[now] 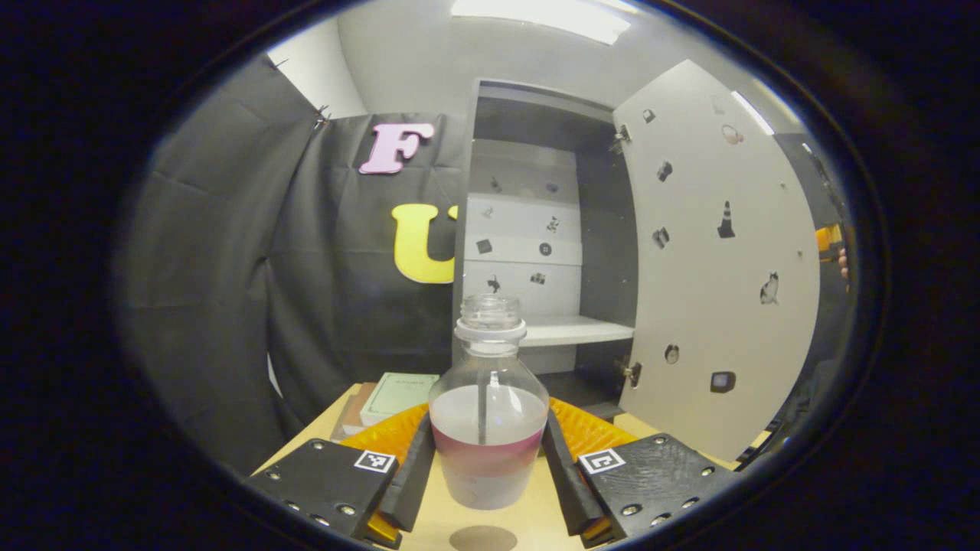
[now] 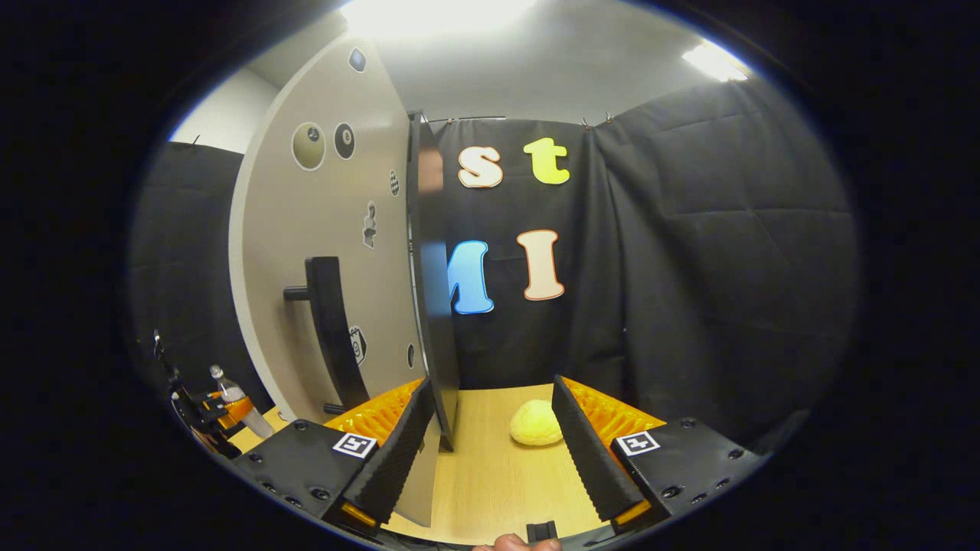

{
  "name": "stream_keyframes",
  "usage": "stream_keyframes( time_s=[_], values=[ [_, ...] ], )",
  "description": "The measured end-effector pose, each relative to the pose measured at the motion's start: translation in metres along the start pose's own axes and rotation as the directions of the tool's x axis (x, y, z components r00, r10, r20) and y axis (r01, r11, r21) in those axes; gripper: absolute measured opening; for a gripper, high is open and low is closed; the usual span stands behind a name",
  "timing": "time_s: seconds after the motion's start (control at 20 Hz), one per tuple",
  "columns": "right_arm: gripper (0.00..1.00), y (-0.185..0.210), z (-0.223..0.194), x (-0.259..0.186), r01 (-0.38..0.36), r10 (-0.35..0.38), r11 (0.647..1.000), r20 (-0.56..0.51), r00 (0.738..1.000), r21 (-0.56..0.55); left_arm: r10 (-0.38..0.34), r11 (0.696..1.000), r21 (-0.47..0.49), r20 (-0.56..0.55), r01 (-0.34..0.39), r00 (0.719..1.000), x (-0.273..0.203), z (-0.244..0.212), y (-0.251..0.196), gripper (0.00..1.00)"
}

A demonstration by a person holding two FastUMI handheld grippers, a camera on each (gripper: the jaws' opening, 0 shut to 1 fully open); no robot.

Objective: Open the cabinet door with the right hand, grasp the bottle in the cabinet with the left hand and place it on the coaster, then close the cabinet door with the right hand.

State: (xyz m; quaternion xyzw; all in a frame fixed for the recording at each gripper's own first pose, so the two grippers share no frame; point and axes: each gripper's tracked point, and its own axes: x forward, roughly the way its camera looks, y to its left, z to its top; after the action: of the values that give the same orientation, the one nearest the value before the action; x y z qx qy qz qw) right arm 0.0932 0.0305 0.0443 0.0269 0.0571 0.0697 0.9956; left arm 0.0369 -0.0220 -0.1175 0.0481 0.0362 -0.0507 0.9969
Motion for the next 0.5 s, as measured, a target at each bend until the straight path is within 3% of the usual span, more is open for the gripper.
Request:
stream_keyframes(
  time_s=[0.15, 0.35, 0.4, 0.5],
  values=[
    [0.92, -0.005, 0.002, 0.014, -0.02, 0.02, 0.999, 0.027, 0.999, 0.029, 0.079, 0.997, -0.014, -0.036, -0.08, 0.996, 0.0, -0.033, 0.007, 0.7],
    [0.92, -0.021, -0.01, 0.03, -0.016, 0.015, 1.0, 0.038, 0.999, 0.017, 0.206, 0.976, -0.048, -0.097, -0.211, 0.974, -0.003, -0.093, 0.01, 0.72],
    [0.98, -0.022, -0.017, 0.034, -0.023, 0.023, 0.999, 0.025, 0.999, 0.028, 0.228, 0.971, -0.054, -0.099, -0.234, 0.969, -0.004, -0.107, 0.008, 0.7],
    [0.98, -0.027, -0.027, 0.037, -0.032, 0.031, 0.998, 0.019, 0.999, 0.056, 0.247, 0.967, -0.036, -0.095, -0.251, 0.964, 0.0, -0.131, 0.001, 0.7]
  ],
)
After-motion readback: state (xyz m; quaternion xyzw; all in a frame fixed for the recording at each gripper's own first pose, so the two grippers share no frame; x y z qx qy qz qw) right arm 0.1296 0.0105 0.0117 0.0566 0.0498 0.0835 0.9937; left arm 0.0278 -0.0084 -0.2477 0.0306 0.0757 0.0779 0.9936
